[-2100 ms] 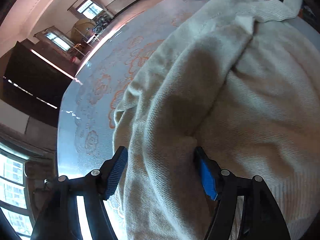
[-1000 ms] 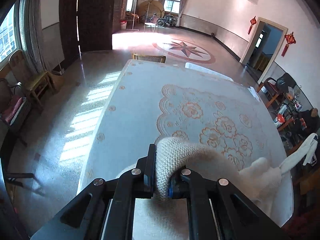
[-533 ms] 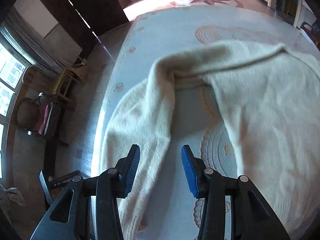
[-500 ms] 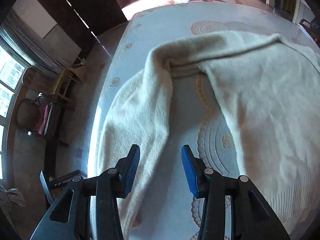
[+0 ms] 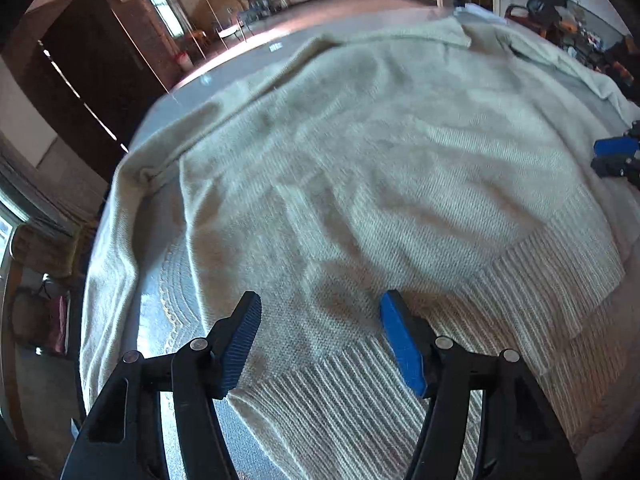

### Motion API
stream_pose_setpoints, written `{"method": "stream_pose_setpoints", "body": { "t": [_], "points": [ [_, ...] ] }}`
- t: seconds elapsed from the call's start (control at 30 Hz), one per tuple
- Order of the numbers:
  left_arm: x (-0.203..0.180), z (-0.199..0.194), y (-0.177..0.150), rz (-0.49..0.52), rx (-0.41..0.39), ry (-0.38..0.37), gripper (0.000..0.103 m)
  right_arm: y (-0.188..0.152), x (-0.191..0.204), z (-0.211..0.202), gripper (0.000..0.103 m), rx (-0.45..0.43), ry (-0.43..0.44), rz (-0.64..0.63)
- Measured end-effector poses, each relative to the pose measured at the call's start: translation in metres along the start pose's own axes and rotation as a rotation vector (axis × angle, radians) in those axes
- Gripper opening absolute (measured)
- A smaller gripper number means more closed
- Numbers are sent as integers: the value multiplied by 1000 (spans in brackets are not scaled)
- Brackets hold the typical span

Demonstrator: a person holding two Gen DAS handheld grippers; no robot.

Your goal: Fold clothes

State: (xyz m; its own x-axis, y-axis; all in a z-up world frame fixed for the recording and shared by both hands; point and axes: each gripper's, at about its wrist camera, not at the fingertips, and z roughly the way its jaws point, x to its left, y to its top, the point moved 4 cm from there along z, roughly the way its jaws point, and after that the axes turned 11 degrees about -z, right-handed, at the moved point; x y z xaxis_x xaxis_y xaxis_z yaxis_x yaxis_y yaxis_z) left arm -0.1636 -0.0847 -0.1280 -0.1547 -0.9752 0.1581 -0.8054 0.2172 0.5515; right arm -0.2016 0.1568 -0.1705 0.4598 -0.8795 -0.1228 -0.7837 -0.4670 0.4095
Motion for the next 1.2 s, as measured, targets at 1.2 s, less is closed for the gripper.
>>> {"method": "stream_pose_setpoints", "body": {
  "t": [1.2],
  "points": [
    [-45,-63,-68,-6,-126,-33,80,-37,-9,-89,48,-184,393,575]
  ]
}}
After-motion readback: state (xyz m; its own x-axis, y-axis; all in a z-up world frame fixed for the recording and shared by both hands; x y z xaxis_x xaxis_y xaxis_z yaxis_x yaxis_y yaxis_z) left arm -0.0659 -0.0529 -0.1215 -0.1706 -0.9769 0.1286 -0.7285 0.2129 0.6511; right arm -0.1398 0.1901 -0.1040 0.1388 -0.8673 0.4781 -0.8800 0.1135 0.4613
